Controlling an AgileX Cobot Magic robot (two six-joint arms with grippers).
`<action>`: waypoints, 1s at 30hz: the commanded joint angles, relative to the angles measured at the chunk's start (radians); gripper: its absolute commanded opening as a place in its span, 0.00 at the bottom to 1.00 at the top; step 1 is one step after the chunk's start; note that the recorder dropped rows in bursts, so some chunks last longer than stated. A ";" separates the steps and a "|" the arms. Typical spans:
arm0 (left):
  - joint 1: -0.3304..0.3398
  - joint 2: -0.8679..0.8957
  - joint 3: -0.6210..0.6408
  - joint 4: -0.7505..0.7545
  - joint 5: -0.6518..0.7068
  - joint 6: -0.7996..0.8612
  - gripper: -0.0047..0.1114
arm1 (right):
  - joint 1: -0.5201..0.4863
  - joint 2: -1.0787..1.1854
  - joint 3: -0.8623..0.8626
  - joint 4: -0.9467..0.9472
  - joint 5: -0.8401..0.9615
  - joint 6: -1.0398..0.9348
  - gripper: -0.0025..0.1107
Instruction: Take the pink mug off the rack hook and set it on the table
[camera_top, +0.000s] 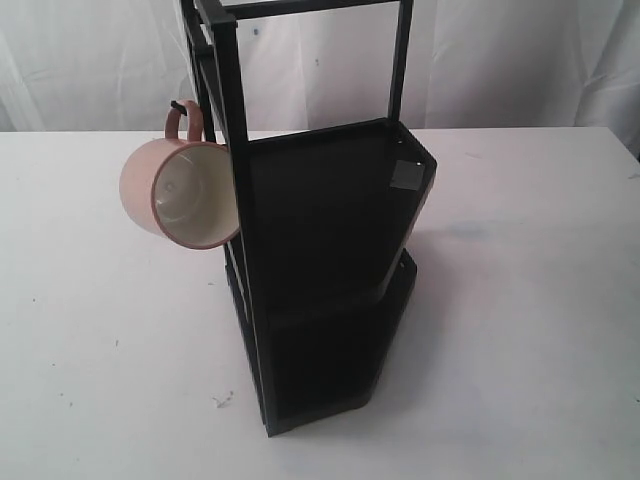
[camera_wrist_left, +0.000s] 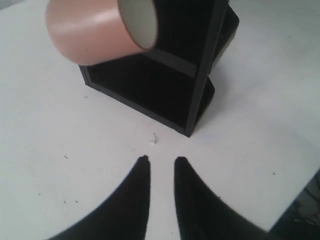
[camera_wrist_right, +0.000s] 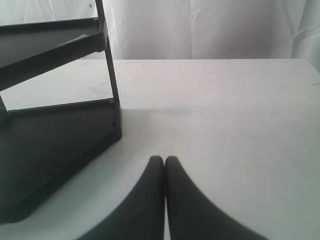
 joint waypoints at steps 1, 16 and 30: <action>-0.007 0.003 0.048 -0.086 0.023 0.021 0.46 | -0.009 -0.006 0.005 -0.007 -0.005 0.001 0.02; -0.007 0.004 0.307 -0.183 -0.410 0.005 0.59 | -0.009 -0.006 0.005 -0.007 -0.007 0.001 0.02; -0.075 0.264 0.318 -0.044 -0.845 0.009 0.59 | -0.009 -0.006 0.005 -0.007 -0.007 0.001 0.02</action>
